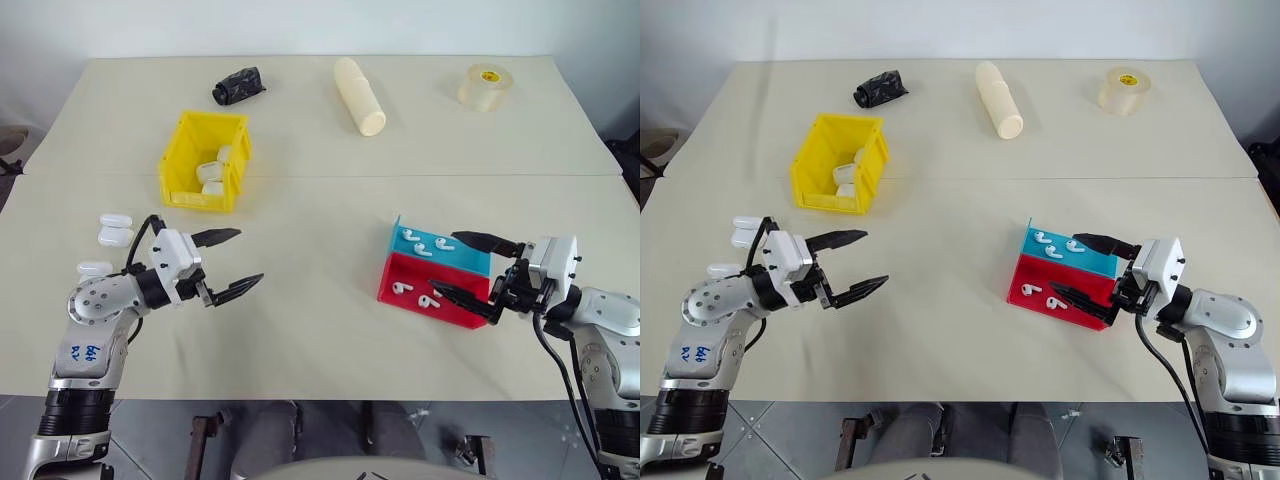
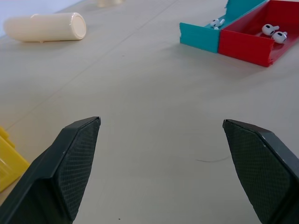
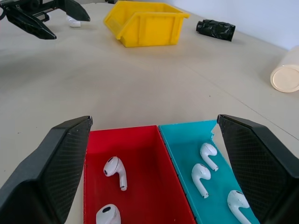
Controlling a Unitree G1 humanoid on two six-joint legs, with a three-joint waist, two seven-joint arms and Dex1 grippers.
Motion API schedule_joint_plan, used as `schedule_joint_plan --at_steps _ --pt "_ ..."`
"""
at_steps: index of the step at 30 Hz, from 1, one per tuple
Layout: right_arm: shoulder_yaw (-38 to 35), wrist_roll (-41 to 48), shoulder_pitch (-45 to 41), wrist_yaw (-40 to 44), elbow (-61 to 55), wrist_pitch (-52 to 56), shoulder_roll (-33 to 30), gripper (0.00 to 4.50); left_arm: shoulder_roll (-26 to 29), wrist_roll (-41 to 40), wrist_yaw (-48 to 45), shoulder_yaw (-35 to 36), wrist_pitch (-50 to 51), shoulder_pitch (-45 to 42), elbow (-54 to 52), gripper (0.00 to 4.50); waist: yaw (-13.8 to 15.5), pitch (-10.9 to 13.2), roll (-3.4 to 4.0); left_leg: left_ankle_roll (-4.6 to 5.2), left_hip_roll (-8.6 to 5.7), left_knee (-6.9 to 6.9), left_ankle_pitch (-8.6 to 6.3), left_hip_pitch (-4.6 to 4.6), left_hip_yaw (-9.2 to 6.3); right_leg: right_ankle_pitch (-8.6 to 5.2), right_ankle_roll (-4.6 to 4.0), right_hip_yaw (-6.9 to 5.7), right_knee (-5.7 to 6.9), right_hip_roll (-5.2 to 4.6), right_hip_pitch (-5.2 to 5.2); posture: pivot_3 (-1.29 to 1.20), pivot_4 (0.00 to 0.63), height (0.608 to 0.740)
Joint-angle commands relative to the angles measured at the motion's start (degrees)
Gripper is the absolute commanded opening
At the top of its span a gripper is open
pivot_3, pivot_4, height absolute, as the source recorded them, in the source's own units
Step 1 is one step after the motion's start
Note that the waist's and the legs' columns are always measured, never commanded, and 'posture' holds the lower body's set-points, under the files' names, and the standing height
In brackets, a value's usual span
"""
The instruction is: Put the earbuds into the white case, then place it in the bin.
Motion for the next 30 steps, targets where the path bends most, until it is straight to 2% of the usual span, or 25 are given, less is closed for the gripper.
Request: schedule_joint_plan --at_steps 1,10,16,23,30 --pt "-0.19 0.61 -0.26 0.71 -0.68 -0.57 -0.15 4.5 -0.15 0.52 1.36 0.86 -1.31 -0.01 -1.06 4.47 0.01 0.0 0.0 0.0 0.0 0.0 0.0 0.0 0.0 0.0 0.0 0.0 -0.01 0.0 0.0 0.0 0.15 0.74" --pt "0.69 0.36 -1.11 1.62 0.21 -0.56 0.22 4.5 -0.98 -0.72 3.16 2.14 -0.91 1.62 -1.62 4.47 -0.05 0.0 0.0 0.0 0.01 0.0 0.0 0.0 0.0 0.0 0.0 0.0 0.01 0.01 0.0 0.0 0.15 0.74" --pt "3.12 0.22 -4.44 2.89 2.36 -1.1 1.32 4.5 -2.1 -1.89 9.21 8.12 1.15 7.01 -4.77 4.47 -0.24 0.0 0.0 0.0 0.02 -0.01 0.0 0.01 0.0 0.0 0.0 0.0 -0.02 0.01 -0.02 0.0 0.15 0.74" --pt "8.08 1.15 -10.22 4.12 1.92 -0.92 5.73 4.5 -10.15 0.25 27.18 19.19 6.58 21.19 -16.71 4.47 -0.7 0.0 -0.01 -0.01 0.03 -0.04 -0.01 -0.01 -0.01 0.0 0.0 0.03 -0.07 0.01 -0.02 0.0 0.15 0.74" --pt "11.92 1.95 -11.48 6.07 -1.34 -3.35 10.9 4.5 -20.68 -3.23 39.89 27.98 12.92 32.06 -23.68 4.47 -0.18 0.0 -0.02 -0.02 0.03 -0.01 -0.03 -0.01 -0.02 0.0 0.0 0.02 -0.16 0.01 -0.02 0.0 0.15 0.74"
